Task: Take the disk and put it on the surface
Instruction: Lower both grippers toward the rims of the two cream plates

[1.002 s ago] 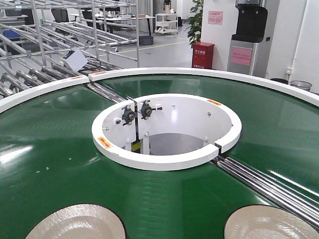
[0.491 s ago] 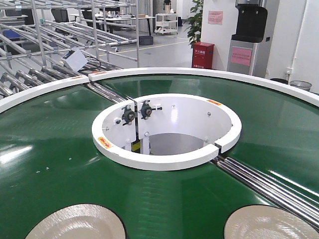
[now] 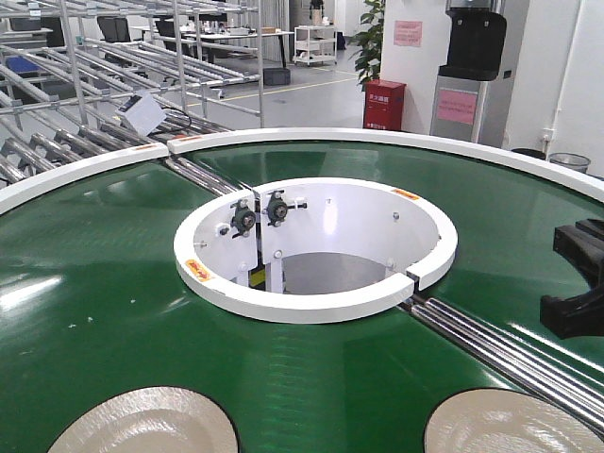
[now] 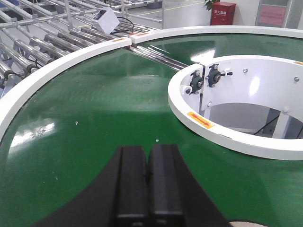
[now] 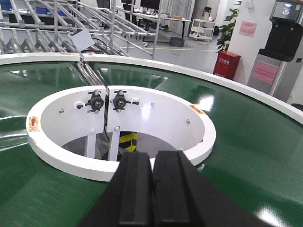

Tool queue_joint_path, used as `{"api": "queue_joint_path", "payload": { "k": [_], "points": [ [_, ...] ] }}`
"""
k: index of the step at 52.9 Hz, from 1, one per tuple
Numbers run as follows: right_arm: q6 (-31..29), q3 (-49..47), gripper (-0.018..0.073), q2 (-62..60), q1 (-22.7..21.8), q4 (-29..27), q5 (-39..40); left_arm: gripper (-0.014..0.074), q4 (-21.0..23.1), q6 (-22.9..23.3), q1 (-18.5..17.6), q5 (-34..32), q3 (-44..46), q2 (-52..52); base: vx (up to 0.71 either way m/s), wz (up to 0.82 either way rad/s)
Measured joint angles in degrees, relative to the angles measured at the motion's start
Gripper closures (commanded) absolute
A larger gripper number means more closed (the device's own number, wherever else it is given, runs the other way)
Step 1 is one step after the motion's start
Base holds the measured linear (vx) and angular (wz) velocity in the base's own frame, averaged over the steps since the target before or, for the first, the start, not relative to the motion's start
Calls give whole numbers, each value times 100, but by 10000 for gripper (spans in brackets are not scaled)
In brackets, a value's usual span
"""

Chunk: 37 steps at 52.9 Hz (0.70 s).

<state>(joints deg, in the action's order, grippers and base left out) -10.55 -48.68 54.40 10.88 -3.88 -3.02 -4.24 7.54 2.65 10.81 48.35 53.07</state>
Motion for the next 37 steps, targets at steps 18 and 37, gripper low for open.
{"api": "queue_joint_path", "payload": {
  "k": [18, 37],
  "points": [
    [0, 0, -169, 0, 0, 0, 220, 63, 0, 0, 0, -13, 0, 150, 0, 0],
    [796, -656, -78, 388, -988, -831, -1906, 97, 424, -5, 0, 1687, 455, 614, 0, 0]
  ]
}}
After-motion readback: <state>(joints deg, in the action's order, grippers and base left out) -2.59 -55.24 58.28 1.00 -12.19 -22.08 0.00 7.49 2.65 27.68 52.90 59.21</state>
